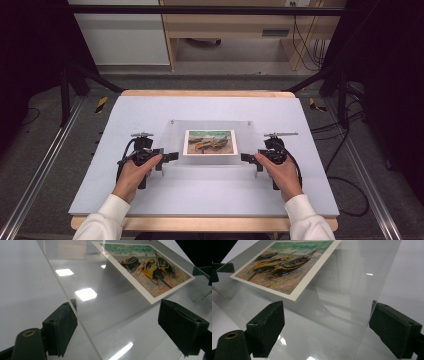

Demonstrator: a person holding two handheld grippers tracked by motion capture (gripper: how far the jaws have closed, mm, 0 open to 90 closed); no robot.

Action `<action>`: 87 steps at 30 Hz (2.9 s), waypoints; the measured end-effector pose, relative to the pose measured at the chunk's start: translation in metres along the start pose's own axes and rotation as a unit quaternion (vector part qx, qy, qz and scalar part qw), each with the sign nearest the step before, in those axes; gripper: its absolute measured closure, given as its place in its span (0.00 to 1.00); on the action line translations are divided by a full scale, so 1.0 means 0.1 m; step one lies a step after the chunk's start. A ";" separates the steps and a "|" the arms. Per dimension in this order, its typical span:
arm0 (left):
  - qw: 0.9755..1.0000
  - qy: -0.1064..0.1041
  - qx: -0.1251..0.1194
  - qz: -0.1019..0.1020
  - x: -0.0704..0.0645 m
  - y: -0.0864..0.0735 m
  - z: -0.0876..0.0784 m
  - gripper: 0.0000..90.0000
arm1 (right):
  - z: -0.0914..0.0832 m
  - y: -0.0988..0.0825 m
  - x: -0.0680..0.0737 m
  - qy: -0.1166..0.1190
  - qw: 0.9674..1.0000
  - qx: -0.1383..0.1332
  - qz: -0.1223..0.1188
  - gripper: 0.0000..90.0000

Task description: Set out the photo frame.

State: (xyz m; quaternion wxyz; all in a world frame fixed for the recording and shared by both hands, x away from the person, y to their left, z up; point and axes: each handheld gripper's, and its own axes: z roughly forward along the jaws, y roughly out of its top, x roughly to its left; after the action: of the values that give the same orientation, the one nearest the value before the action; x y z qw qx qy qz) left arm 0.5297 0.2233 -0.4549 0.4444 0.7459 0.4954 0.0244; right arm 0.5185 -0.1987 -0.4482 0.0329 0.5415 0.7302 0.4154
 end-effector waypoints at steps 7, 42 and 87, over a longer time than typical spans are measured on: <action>1.000 0.005 -0.002 0.000 -0.01 0.00 -0.01 0.18 | -0.01 0.00 0.01 -0.002 1.000 -0.001 0.000 0.17; 0.995 0.064 -0.057 0.055 -0.09 0.12 -0.04 0.27 | -0.03 0.14 0.08 -0.054 0.995 -0.054 -0.066 0.29; 0.988 0.091 -0.086 0.089 -0.29 -0.13 -0.26 0.42 | -0.26 -0.13 0.23 -0.082 0.985 -0.087 -0.125 0.47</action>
State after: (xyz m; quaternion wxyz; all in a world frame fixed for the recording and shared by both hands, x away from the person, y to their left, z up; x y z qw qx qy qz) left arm 0.4929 0.2196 -0.4362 0.4559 0.7410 0.4612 0.1741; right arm 0.4859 -0.1962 -0.4303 0.1914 0.4732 0.7483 0.4236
